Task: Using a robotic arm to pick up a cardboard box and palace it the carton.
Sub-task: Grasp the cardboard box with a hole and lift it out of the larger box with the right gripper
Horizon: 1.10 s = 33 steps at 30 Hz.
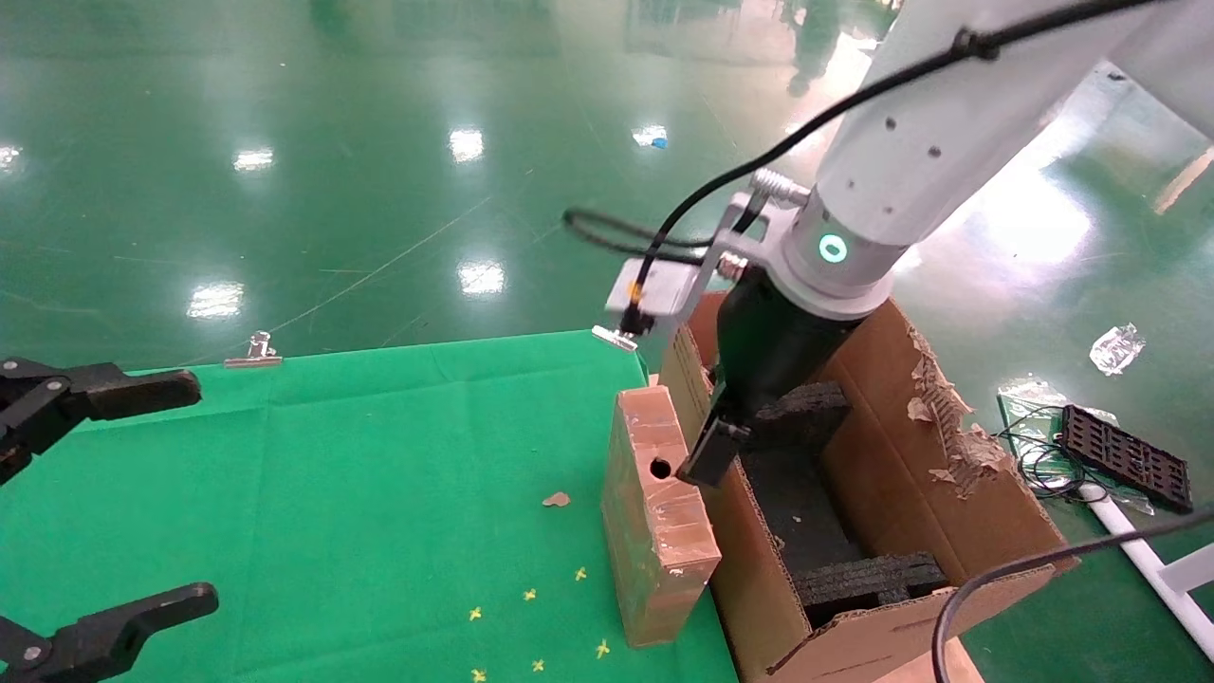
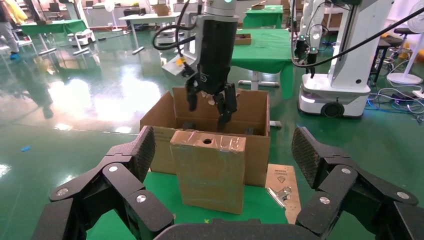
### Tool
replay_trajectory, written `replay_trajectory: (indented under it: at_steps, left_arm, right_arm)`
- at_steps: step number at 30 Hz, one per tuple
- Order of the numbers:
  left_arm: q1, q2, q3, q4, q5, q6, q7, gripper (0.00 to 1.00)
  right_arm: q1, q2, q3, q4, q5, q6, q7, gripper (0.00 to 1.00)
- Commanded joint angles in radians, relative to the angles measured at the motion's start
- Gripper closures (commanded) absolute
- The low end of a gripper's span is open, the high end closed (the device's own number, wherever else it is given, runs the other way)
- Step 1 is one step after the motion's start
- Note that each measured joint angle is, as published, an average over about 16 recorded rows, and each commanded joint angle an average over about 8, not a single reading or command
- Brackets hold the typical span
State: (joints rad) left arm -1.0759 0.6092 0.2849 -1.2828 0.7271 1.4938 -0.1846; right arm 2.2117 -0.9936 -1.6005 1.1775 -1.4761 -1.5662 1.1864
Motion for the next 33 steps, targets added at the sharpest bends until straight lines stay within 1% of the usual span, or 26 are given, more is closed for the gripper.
replay_trajectory:
  at_steps: [1,5,9,12,16,17,18,19,22,23,24,25,26,27,30,31,32,33]
  left_arm:
    - [0.0,0.0,0.0,0.0,0.0,0.0,0.0,0.0]
    - [0.0,0.0,0.0,0.0,0.0,0.0,0.0,0.0]
    - [0.0,0.0,0.001,0.0,0.0,0.0,0.0,0.0]
    - [0.0,0.0,0.001,0.0,-0.001,0.0,0.0,0.0]
    - [0.0,0.0,0.001,0.0,-0.001,-0.001,0.001,0.0]
    - [0.0,-0.001,0.001,0.0,-0.001,-0.001,0.001,0.0]
    - [0.0,-0.001,0.001,0.0,-0.001,-0.001,0.001,0.0]
    - [0.0,-0.001,0.001,0.0,-0.001,-0.001,0.001,0.0]
    - [0.0,-0.001,0.002,0.0,-0.001,-0.001,0.001,0.0]
    - [0.0,-0.001,0.002,0.0,-0.001,-0.001,0.001,0.02]
    - [0.0,-0.001,0.002,0.0,-0.001,-0.001,0.001,0.07]
    - [0.0,-0.001,0.002,0.0,-0.001,-0.001,0.001,0.14]
    - [0.0,-0.001,0.002,0.0,-0.001,-0.001,0.001,0.23]
    - [0.0,-0.001,0.002,0.0,-0.001,-0.001,0.001,0.34]
    - [0.0,-0.001,0.002,0.0,-0.001,-0.001,0.001,0.71]
    - [0.0,-0.001,0.002,0.0,-0.002,-0.001,0.001,0.82]
    - [0.0,-0.001,0.002,0.0,-0.002,-0.001,0.001,0.89]
    - [-0.001,-0.001,0.002,0.0,-0.002,-0.001,0.001,0.94]
  right_arm:
    - [0.005,-0.005,-0.006,-0.051,0.027,-0.016,0.088,0.0]
    - [-0.005,-0.022,-0.044,-0.169,0.119,-0.02,0.142,0.0]
    - [-0.022,-0.04,-0.082,-0.266,0.181,-0.014,0.169,0.0]
    - [-0.039,-0.058,-0.104,-0.324,0.205,-0.006,0.186,0.0]
    - [-0.059,-0.086,-0.125,-0.382,0.21,0.01,0.201,0.0]
    - [-0.064,-0.093,-0.128,-0.393,0.21,0.015,0.202,0.03]
    - [-0.069,-0.099,-0.13,-0.404,0.209,0.019,0.203,0.1]
    - [-0.074,-0.105,-0.131,-0.414,0.209,0.024,0.203,0.19]
    - [-0.088,-0.119,-0.133,-0.439,0.212,0.033,0.197,0.56]
    - [-0.093,-0.123,-0.133,-0.446,0.213,0.035,0.195,0.69]
    - [-0.097,-0.127,-0.134,-0.452,0.214,0.035,0.192,0.81]
    - [-0.1,-0.131,-0.135,-0.457,0.214,0.036,0.19,0.91]
    - [-0.103,-0.135,-0.136,-0.462,0.213,0.035,0.188,0.97]
    - [-0.105,-0.138,-0.138,-0.466,0.212,0.035,0.187,1.0]
    - [-0.11,-0.146,-0.143,-0.474,0.208,0.033,0.186,1.0]
    - [-0.112,-0.148,-0.145,-0.476,0.206,0.033,0.186,1.0]
    - [-0.113,-0.15,-0.147,-0.477,0.205,0.033,0.187,1.0]
    - [-0.115,-0.152,-0.148,-0.479,0.203,0.033,0.187,1.0]
